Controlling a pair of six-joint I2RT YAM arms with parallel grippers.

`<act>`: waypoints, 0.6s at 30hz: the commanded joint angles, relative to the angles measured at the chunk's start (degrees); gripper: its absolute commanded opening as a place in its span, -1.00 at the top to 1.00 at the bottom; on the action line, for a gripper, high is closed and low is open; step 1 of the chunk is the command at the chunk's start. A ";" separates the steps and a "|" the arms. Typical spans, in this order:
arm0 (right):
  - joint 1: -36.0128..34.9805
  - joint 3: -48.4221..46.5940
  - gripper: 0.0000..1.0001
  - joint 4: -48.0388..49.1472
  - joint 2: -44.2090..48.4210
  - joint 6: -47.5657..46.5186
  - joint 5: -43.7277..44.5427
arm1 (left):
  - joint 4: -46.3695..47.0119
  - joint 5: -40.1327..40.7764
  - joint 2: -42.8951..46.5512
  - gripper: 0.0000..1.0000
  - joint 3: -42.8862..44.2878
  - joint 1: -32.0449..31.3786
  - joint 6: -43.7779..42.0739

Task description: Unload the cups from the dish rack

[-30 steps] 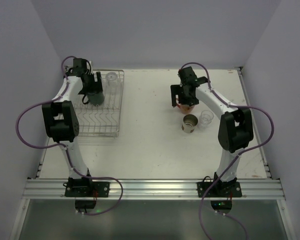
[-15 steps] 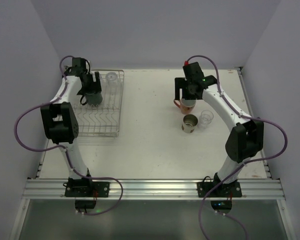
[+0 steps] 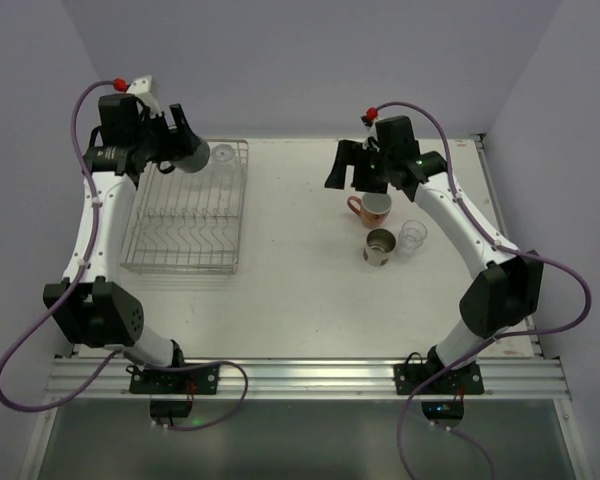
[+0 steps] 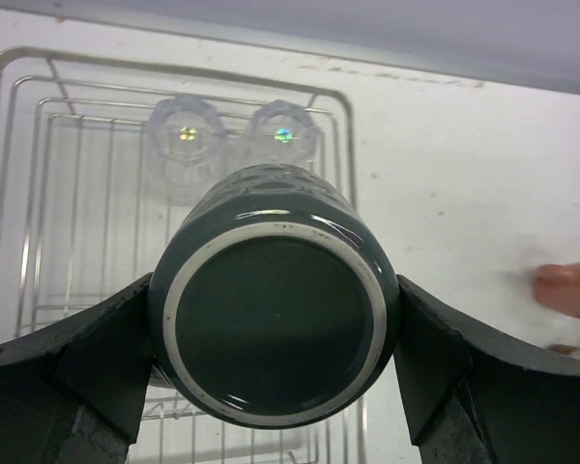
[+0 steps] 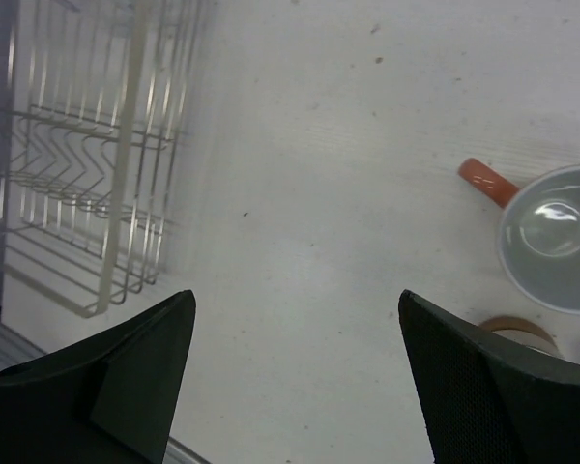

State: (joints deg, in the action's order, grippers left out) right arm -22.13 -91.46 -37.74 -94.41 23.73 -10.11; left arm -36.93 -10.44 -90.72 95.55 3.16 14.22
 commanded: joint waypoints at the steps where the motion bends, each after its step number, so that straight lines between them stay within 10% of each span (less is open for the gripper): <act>1: -0.28 0.58 -0.74 4.77 3.35 4.31 -12.38 | 7.30 -10.55 6.58 1.00 -2.99 -0.78 4.40; 10: -0.28 3.82 -0.69 14.87 4.76 15.72 -31.88 | 33.20 -35.25 18.01 1.00 -22.58 -2.54 16.86; 18: -0.19 19.38 -0.60 55.89 5.38 48.29 -48.60 | 61.27 -43.97 23.56 1.00 -37.36 -5.88 29.20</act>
State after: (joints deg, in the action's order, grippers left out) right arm -22.20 -75.70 -2.94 -90.26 54.30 -49.50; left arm 5.78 -48.18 -70.96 58.67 -1.61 37.01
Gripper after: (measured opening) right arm 0.801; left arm 0.882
